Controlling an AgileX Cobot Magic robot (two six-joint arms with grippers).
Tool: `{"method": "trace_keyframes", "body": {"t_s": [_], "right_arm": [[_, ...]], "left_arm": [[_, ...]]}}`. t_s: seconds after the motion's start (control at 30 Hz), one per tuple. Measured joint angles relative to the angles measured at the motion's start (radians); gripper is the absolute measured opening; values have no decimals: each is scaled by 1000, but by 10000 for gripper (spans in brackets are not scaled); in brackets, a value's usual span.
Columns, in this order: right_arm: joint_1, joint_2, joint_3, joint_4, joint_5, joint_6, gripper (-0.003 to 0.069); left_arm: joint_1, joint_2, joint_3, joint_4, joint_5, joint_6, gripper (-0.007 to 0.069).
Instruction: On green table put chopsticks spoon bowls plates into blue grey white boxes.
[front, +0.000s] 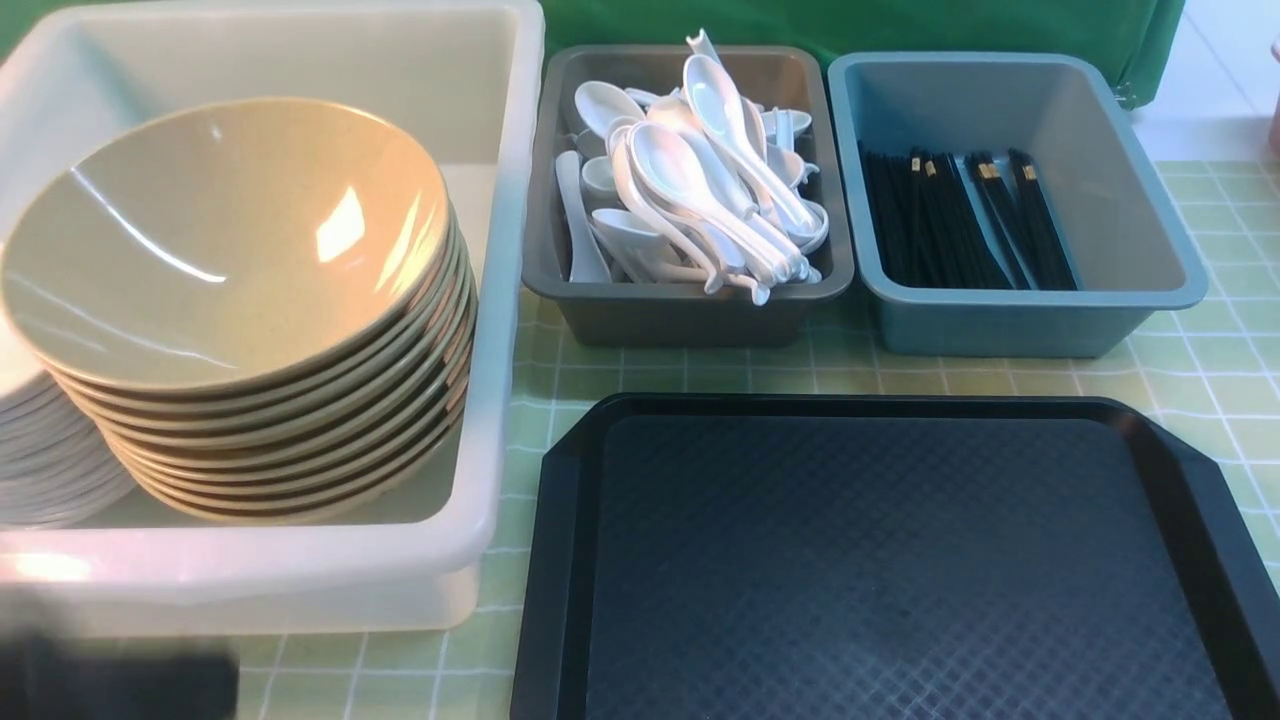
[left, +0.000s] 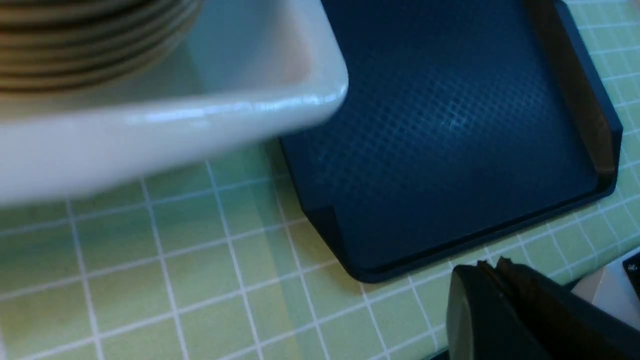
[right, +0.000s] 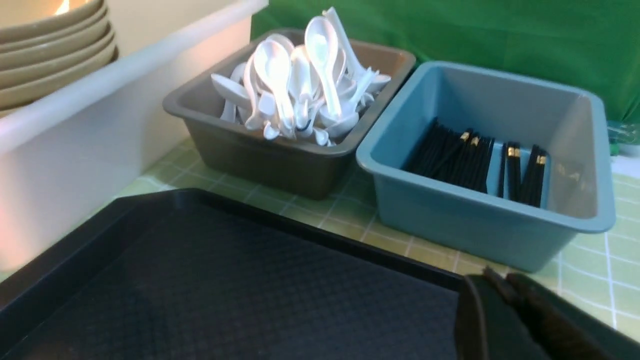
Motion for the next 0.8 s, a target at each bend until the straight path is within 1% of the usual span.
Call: {"method": "trace_keyframes", "body": {"t_s": [0.17,0.27,0.33,0.5,0.8], "right_arm": [[0,-44,49,0,-7,13,47],[0,-46,55,1,-3,13,47],[0,-46,56,1,0,13,47],[0,-46,56,1,1,13,47],[0,-46,56,2,2,13,55]], "left_arm": [[0,-235,172,-7,-130,-2,-1],[0,-340,240,-6,-223,-2,-1],[0,-382,269,-7,-252,-2,-1],[0,-445,313,-23,-258,-9,-1],[0,-454,321,-27,-246,-18,-1]]}}
